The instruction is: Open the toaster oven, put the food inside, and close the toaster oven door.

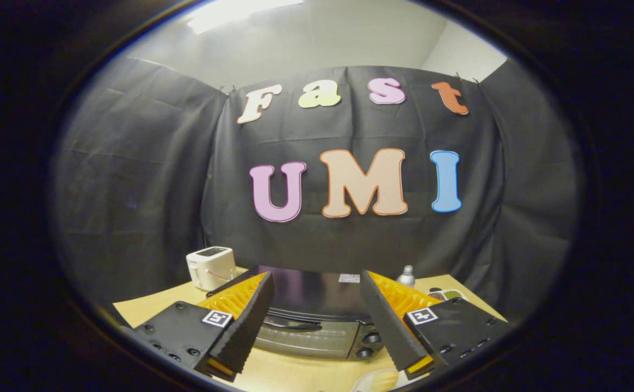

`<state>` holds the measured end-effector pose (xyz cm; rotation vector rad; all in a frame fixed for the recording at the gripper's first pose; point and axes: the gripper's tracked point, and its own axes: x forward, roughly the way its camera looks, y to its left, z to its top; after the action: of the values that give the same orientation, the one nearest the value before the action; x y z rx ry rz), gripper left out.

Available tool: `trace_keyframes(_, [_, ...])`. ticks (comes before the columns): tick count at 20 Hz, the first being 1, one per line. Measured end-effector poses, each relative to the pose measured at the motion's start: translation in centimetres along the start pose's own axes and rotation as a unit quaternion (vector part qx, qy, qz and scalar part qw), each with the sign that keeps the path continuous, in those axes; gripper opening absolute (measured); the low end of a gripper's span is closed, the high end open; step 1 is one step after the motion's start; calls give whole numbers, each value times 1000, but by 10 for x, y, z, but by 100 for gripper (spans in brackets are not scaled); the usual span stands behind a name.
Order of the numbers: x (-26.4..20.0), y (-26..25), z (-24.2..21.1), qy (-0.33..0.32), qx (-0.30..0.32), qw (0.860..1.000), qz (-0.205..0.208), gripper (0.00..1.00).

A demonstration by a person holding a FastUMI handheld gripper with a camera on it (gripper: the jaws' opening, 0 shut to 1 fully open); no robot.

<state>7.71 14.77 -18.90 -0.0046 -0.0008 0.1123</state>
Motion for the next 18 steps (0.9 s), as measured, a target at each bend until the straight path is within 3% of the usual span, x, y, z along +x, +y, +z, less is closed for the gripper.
trace_keyframes(8, [48, 30, -76, 7, 46, 999, 1, 100])
trace_keyframes(18, [67, 41, -105, 13, 33, 999, -28, 100])
